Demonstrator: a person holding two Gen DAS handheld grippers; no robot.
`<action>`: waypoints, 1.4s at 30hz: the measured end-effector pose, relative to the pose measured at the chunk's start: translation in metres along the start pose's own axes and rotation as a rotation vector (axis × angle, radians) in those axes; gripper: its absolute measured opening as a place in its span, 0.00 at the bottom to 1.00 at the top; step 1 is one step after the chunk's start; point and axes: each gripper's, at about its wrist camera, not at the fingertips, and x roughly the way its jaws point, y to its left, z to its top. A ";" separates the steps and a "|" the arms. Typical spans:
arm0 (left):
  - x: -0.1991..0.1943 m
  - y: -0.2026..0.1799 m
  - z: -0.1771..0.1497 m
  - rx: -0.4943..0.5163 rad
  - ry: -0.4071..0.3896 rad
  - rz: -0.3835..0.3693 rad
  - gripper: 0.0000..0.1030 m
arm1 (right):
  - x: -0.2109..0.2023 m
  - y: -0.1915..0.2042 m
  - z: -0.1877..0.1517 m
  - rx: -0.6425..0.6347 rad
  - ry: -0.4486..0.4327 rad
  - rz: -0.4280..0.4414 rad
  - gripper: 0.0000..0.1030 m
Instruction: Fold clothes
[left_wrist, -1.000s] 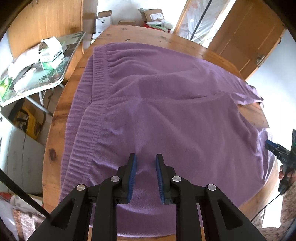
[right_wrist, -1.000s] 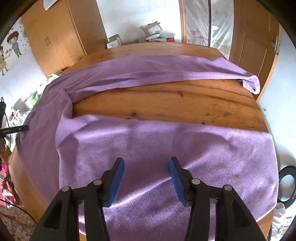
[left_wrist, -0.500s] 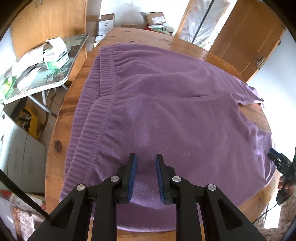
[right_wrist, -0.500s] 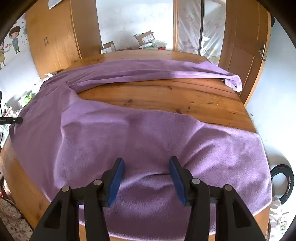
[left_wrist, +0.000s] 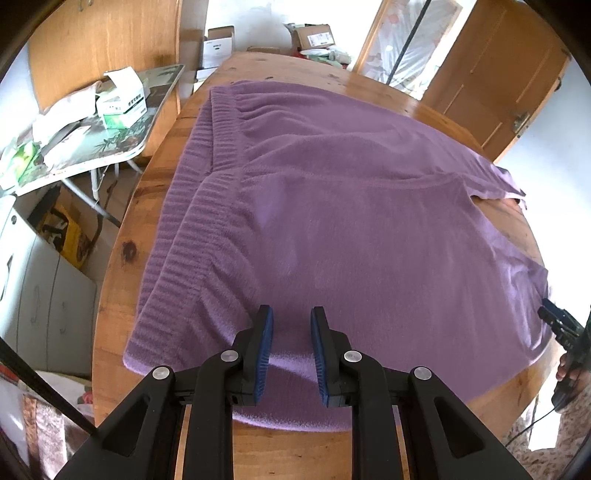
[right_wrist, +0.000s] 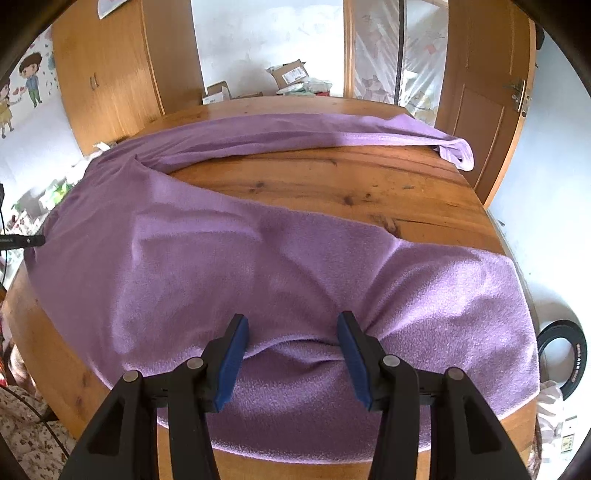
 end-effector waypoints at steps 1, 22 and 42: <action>-0.001 0.001 -0.001 -0.003 -0.003 -0.003 0.21 | -0.001 0.002 -0.001 -0.008 0.003 -0.010 0.49; -0.034 0.005 0.045 0.073 -0.092 0.069 0.21 | 0.005 0.011 0.069 0.030 -0.029 0.138 0.48; 0.068 -0.014 0.163 0.119 0.014 0.022 0.21 | 0.150 0.115 0.221 -0.137 0.062 0.280 0.48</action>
